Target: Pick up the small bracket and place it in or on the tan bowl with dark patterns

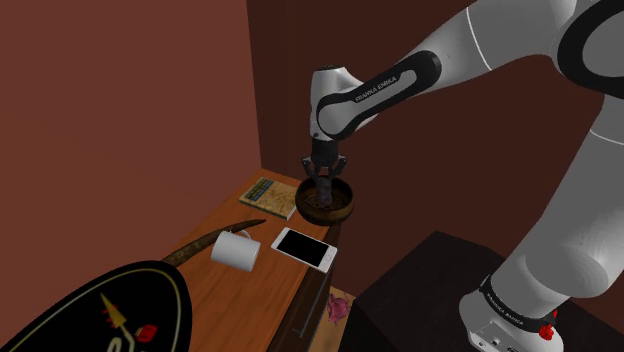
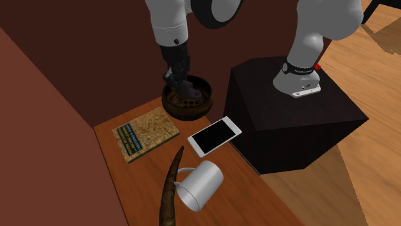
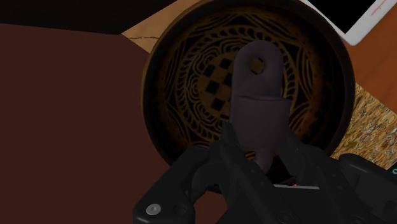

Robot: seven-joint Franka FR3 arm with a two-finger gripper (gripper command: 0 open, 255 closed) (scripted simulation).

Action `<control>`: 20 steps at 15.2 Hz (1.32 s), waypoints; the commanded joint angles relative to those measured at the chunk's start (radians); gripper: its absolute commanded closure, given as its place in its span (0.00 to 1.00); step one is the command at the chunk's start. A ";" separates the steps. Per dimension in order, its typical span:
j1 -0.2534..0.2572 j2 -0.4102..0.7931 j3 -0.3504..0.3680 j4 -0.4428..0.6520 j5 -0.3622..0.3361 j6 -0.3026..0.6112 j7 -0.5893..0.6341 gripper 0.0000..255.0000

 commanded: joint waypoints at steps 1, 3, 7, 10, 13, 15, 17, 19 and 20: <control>0.000 0.000 0.000 0.000 0.000 0.000 0.000 1.00; 0.000 0.000 0.000 0.000 0.000 0.000 0.000 0.00; 0.000 0.000 0.000 0.000 0.000 0.000 0.000 0.00; -0.002 -0.033 0.001 0.031 0.010 -0.063 -0.007 0.00; -0.004 -0.058 0.002 0.064 0.017 -0.120 -0.012 0.00; -0.004 -0.058 0.002 0.064 0.017 -0.120 -0.012 0.00; -0.004 -0.058 0.002 0.064 0.017 -0.120 -0.012 0.00; -0.004 -0.058 0.002 0.064 0.017 -0.120 -0.012 0.00; -0.004 -0.058 0.002 0.064 0.017 -0.120 -0.012 0.00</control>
